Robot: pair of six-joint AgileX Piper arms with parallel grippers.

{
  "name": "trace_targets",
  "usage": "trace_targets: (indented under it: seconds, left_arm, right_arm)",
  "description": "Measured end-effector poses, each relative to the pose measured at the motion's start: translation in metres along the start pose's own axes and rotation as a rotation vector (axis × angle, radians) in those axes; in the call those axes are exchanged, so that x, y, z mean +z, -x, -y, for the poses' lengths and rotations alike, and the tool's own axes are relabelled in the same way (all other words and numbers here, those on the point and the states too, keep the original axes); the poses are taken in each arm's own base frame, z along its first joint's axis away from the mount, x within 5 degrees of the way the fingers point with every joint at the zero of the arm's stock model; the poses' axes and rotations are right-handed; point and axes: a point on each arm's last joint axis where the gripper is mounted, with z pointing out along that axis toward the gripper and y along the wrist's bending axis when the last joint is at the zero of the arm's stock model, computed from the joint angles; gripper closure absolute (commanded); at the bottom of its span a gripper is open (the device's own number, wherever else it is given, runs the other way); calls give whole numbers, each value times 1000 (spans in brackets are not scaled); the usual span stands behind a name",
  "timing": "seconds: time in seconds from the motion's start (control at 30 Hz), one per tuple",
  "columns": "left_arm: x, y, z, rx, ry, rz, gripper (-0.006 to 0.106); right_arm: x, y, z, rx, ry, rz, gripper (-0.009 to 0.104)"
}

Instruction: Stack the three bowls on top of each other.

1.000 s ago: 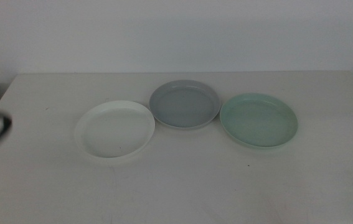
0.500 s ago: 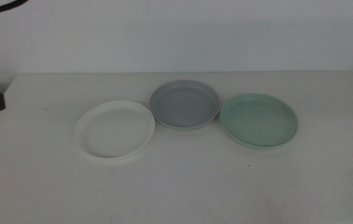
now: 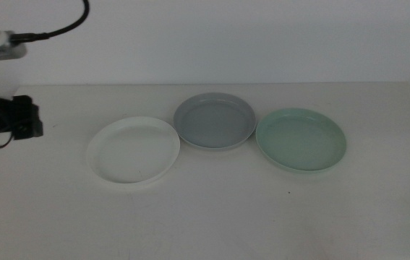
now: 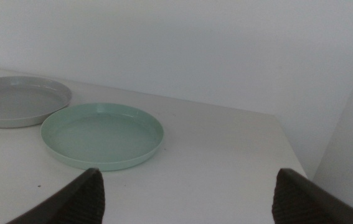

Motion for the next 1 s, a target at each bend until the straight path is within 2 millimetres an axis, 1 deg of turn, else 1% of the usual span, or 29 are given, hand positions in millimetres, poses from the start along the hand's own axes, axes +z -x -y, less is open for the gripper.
trace_targets:
  seconds: [0.2, 0.33, 0.5, 0.6, 0.7, 0.77, 0.83, 0.93, 1.0]
  left_arm:
    - [50, 26, 2, 3, -9, -92, -5]
    - [88, 37, 10, 26, -37, -141, -5]
    - [134, 41, 23, 67, -63, -204, -5]
    - [158, 38, 26, 49, -73, -243, -5]
    - [181, 31, 26, 26, -81, -280, -4]
    - [192, 27, 26, 17, -83, -301, 0]
    - [201, 21, 25, 11, -84, -323, 7]
    - [210, 16, 25, 6, -82, -342, 25]
    - [212, 17, 25, 5, -84, -333, 37]
  right_arm:
    - [0, 0, 0, 0, 0, 0, 1]
    - [0, 0, 0, 0, 0, 0, 1]
    - [0, 0, 0, 0, 0, 0, 1]
    - [0, 0, 0, 0, 0, 0, 1]
    - [0, 0, 0, 0, 0, 0, 1]
    - [0, 0, 0, 0, 0, 0, 1]
    - [0, 0, 0, 0, 0, 0, 1]
    - [0, 0, 0, 0, 0, 0, 1]
    - [0, 0, 0, 0, 0, 0, 1]
